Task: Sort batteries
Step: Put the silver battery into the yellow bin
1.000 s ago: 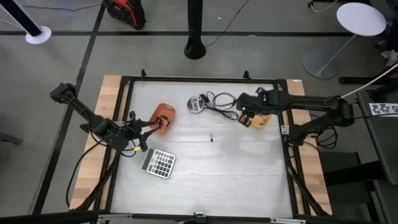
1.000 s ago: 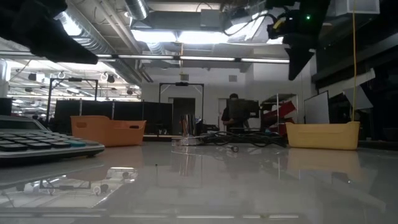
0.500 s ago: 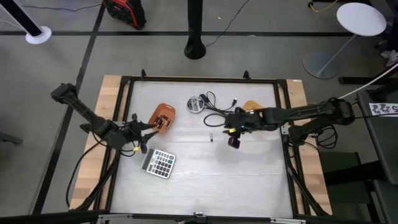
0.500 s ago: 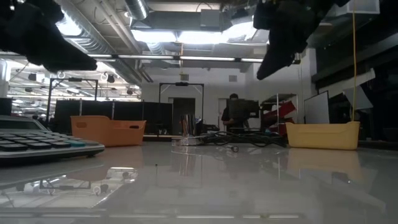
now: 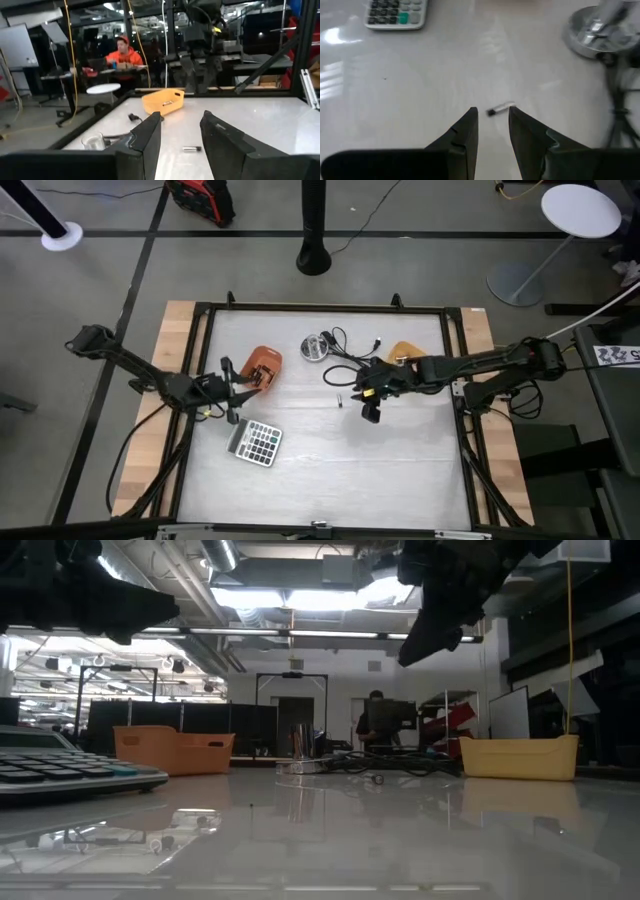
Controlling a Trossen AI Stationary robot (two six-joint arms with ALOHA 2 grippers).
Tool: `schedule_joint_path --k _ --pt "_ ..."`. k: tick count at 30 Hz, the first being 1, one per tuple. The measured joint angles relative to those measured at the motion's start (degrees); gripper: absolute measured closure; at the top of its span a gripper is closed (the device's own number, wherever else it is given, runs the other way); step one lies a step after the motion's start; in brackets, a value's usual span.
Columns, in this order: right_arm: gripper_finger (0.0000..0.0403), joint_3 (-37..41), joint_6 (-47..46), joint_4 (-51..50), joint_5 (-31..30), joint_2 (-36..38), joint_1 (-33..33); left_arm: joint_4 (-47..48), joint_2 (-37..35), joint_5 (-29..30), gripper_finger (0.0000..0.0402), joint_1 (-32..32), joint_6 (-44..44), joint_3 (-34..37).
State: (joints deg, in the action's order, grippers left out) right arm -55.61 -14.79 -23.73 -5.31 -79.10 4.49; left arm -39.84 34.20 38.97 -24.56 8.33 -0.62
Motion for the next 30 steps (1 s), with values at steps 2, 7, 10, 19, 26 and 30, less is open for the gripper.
schedule_joint_path --k 2,7,10,19,26,30 --pt "0.0299 0.0 -1.35 1.5 2.39 -1.44 0.0 0.12 -0.29 -2.1 0.0271 1.85 1.08 0.0" --pt "0.0299 0.0 -8.02 3.62 8.34 -5.53 0.04 0.29 -0.46 -5.32 0.0271 5.02 2.44 0.02" --pt "0.0299 0.02 -11.96 3.32 9.46 -7.88 0.07 0.87 -0.46 -7.87 0.0271 6.38 2.61 0.02" --pt "0.0299 0.0 -18.34 4.28 4.64 -13.18 0.91 5.49 -0.46 -9.85 0.0271 9.19 2.61 0.04" --pt "0.0299 0.0 -23.95 4.84 -4.45 -17.05 1.15 9.34 -1.49 -9.84 0.0271 11.58 4.04 0.04" --pt "0.0299 0.0 -26.89 8.99 -6.21 -19.25 1.11 11.7 -2.97 -9.79 0.0271 12.98 5.17 0.04"
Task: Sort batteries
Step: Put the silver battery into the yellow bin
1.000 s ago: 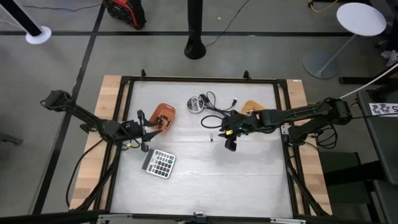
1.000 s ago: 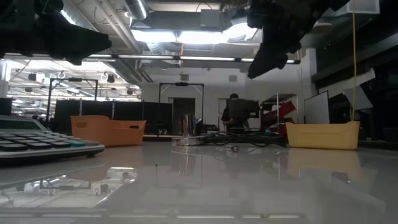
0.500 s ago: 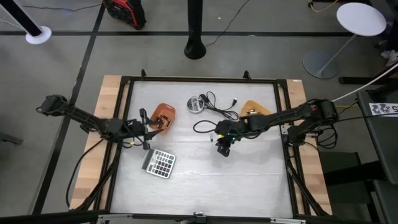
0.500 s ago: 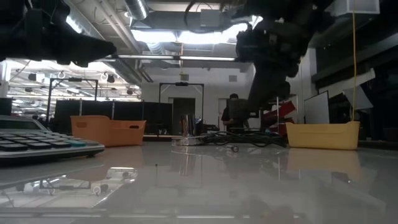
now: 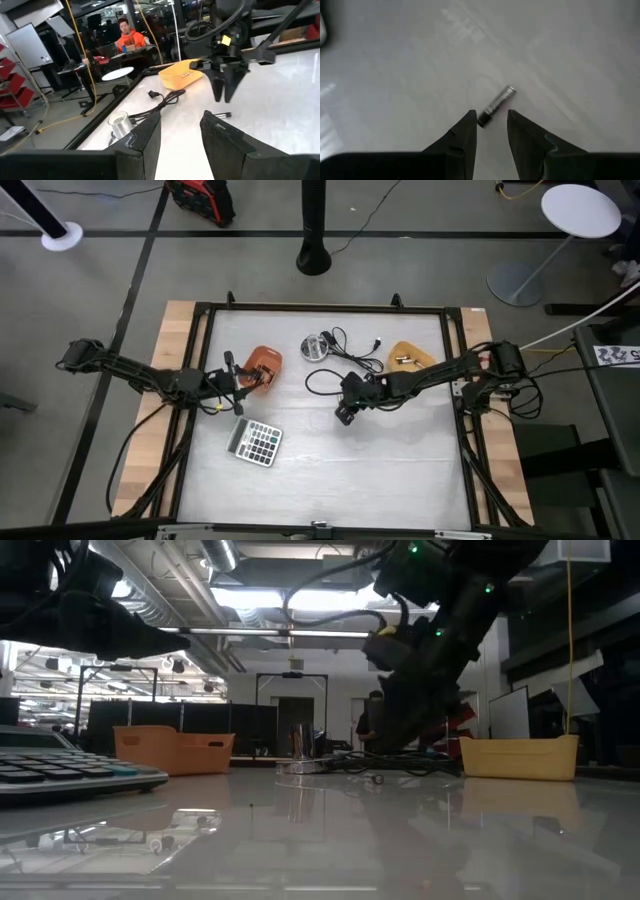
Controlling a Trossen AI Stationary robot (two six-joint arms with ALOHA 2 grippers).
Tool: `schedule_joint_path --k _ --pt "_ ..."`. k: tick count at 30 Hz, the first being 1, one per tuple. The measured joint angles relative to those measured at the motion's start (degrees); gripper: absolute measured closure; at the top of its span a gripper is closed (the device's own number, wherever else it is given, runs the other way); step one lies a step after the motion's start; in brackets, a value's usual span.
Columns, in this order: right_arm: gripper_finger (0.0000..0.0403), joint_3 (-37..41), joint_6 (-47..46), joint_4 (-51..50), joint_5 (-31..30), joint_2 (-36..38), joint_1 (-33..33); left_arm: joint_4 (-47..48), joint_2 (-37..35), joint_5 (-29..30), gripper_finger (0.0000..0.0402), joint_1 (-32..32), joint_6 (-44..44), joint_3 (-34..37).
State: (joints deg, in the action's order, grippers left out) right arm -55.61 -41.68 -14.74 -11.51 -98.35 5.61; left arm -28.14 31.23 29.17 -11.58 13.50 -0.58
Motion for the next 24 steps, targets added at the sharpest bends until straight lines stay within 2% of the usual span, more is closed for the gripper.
schedule_joint_path --k 6,10,17,24 --pt "0.0299 0.0 -3.12 4.94 0.09 -3.67 0.0 3.6 -4.82 -0.02 0.0271 0.88 0.44 0.0" --pt "0.0299 0.0 -3.12 4.73 -0.15 -4.77 0.0 7.92 -9.52 0.0 0.0271 0.88 0.44 0.0" --pt "0.0299 0.0 -4.62 4.44 -4.06 -4.83 0.01 15.86 -17.94 0.0 0.0271 0.86 0.13 0.0" --pt "0.0299 -0.02 -6.37 4.64 -4.39 -6.58 0.04 20.99 -25.85 0.63 0.0271 0.85 1.34 0.0"
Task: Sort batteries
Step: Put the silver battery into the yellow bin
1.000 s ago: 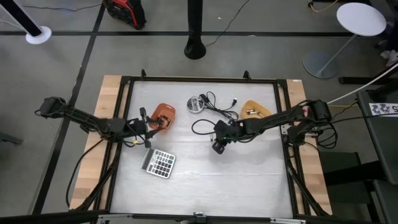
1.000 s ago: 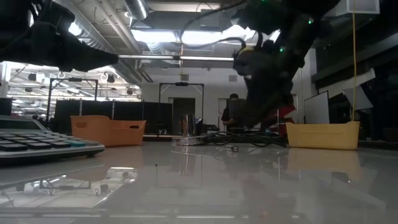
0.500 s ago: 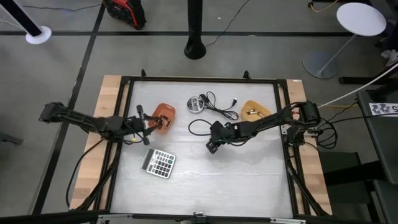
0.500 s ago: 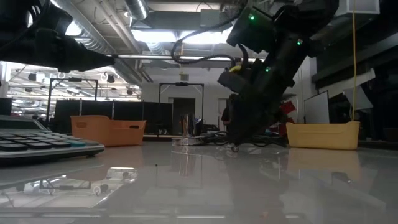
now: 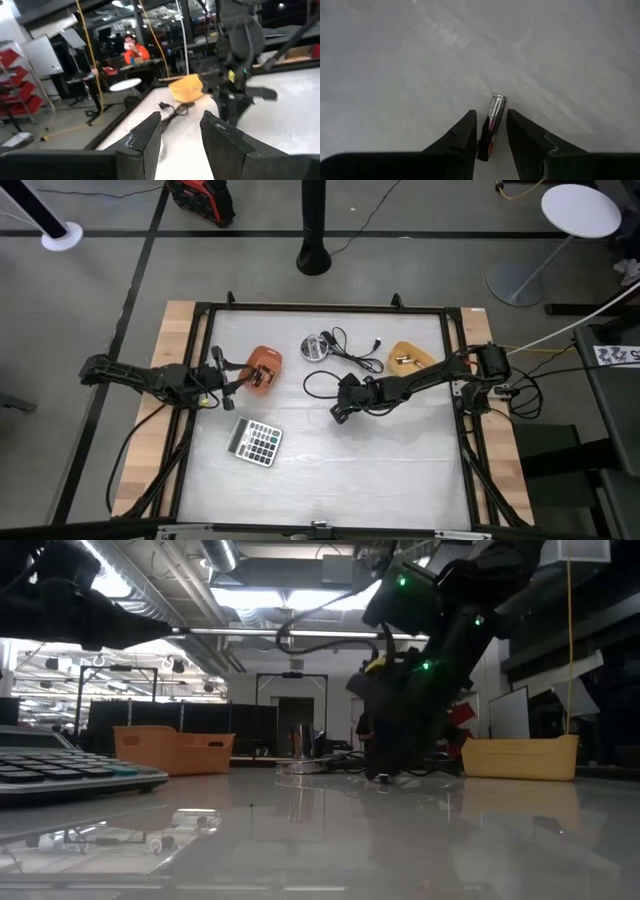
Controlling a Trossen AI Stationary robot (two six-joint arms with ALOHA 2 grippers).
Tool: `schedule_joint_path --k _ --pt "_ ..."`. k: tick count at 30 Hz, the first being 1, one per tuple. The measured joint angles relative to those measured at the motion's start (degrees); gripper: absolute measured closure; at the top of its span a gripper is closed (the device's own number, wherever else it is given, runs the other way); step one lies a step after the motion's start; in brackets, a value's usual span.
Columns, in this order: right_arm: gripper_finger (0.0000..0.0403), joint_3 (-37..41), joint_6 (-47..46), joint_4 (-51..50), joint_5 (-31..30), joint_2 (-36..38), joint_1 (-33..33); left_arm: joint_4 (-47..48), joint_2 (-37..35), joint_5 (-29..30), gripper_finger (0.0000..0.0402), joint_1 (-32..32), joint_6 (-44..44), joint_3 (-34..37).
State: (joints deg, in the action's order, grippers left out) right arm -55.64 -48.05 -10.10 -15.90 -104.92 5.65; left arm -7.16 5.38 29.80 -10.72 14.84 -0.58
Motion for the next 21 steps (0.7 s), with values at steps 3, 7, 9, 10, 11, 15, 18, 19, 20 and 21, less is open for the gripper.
schedule_joint_path --k 3,7,9,10,11,15,18,19,20,21 --pt "0.0299 -0.15 -0.02 0.14 -0.58 -1.23 0.0 1.16 -3.44 0.63 0.0271 0.0 1.26 0.0" --pt "0.0299 -0.22 0.0 0.22 -2.13 -1.95 0.07 2.84 -5.12 0.79 0.0271 0.0 1.92 0.0" --pt "0.0299 -0.22 0.03 0.15 -2.49 -1.97 0.07 3.32 -5.04 0.8 0.0271 0.0 1.88 -0.02" --pt "0.0299 -0.22 0.18 0.1 -2.7 -1.98 0.07 3.3 -5.06 0.79 0.0271 0.0 1.82 -0.02" --pt "0.0299 -0.21 0.31 0.13 -3.02 -2.01 0.07 3.34 -5.04 0.81 0.0271 0.0 1.7 -0.02" --pt "0.0312 -0.18 0.7 -0.16 -3.1 -2.07 0.07 3.42 -5.02 0.81 0.0271 0.0 -1.06 -0.04" --pt "0.0337 -0.12 2.1 -0.25 -3.2 -2.1 0.04 3.5 -5.01 0.83 0.0271 0.0 -4.7 -0.04" --pt "0.0346 -0.11 2.19 -0.27 -3.23 -2.1 0.04 3.52 -4.99 0.82 0.0271 0.0 -5.54 -0.04" --pt "0.0355 -0.11 2.39 -0.27 -3.21 -2.1 0.04 3.52 -4.99 0.83 0.0271 0.0 -6.23 -0.04" --pt "0.0364 -0.11 3.1 -0.3 -3.23 -2.1 0.04 3.52 -4.99 0.83 0.0271 0.0 -6.72 -0.04"
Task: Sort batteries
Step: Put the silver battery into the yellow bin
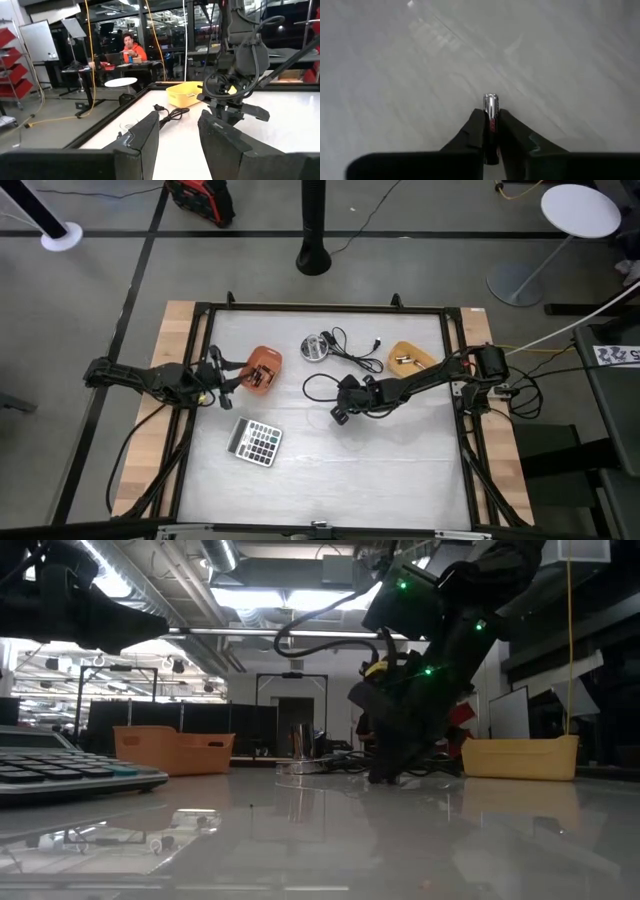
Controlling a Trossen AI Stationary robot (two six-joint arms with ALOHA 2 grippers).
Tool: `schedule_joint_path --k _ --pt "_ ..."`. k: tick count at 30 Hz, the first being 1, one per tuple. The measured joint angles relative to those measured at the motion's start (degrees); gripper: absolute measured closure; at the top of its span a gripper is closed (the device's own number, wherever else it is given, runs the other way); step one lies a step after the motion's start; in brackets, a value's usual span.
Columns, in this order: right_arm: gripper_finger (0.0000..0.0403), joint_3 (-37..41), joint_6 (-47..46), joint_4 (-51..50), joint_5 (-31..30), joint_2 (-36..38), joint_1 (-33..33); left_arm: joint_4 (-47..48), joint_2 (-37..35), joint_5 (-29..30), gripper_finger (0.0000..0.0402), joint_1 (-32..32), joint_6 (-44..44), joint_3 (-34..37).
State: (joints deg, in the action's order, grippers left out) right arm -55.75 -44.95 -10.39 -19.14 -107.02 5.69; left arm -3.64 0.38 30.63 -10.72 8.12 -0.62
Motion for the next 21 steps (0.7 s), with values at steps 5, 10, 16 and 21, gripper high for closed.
schedule_joint_path --k 5,10,16,21 --pt "0.039 0.02 0.61 0.04 0.02 -0.02 -0.04 0.06 0.0 0.0 0.0271 0.0 -0.74 -0.02" --pt "0.0386 0.04 0.64 0.04 0.07 -0.07 -0.05 0.11 0.0 0.0 0.0271 -0.02 -0.31 -0.02" --pt "0.0389 0.05 0.66 0.04 0.15 -0.11 -0.09 0.15 0.02 0.0 0.0271 -0.02 -0.29 -0.05" --pt "0.0388 0.07 0.66 0.02 0.2 -0.11 -0.09 0.17 0.02 0.0 0.0271 -0.02 -0.26 -0.07"
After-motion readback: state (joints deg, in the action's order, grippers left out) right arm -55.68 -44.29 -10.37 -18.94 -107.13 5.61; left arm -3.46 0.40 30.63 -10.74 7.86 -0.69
